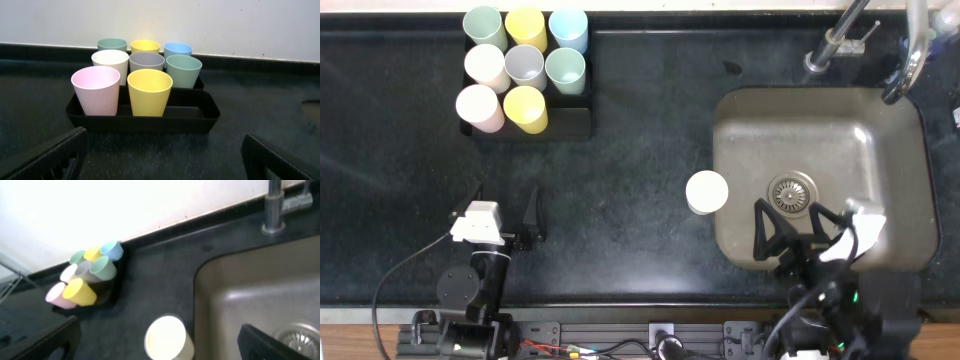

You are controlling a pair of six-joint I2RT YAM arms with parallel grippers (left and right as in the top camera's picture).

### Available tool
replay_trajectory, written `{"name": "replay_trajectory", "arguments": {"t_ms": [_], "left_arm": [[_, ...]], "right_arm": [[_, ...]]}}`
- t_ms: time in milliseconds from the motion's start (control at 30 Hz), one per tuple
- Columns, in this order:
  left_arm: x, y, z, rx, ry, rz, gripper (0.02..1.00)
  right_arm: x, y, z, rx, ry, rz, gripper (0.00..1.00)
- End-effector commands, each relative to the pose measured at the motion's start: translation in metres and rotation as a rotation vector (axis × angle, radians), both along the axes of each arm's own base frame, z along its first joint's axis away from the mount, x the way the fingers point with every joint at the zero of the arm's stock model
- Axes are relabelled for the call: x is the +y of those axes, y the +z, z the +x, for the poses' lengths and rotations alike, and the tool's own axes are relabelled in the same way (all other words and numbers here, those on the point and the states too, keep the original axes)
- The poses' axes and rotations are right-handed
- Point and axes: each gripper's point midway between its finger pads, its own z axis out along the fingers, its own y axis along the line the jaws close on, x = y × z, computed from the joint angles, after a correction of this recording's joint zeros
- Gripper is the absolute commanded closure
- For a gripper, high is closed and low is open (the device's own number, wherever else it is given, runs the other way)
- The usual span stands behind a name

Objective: Store Cups

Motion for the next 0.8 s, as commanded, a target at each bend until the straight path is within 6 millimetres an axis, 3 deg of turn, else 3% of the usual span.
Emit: {"name": "replay_trajectory", "arguments": {"t_ms": [33, 200, 400, 567, 800], "left_arm": [[0.002, 0.000, 0.000, -0.006, 0.003, 0.018, 0.018], [0.002, 0.000, 0.000, -0.006, 0.003, 0.017, 0.018], [0.002, 0.000, 0.000, -0.006, 0.003, 0.017, 0.018], [0.002, 0.000, 0.000, -0.006, 0.003, 0.017, 0.018], [0.002, 0.000, 0.000, -0.006, 0.003, 0.018, 0.018]], "right_arm": [[0.004, -0.009, 0.012, 0.274, -0.020, 0.036, 0.005], [0.030, -0.014, 0.022, 0.523, 0.166, -0.037, 0.005], [0.044, -0.031, 0.032, 0.760, 0.252, -0.118, 0.005], [0.031, -0.057, 0.035, 0.932, 0.170, -0.184, 0.003], [0.029, -0.083, 0.073, 0.889, 0.190, -0.282, 0.003]]}}
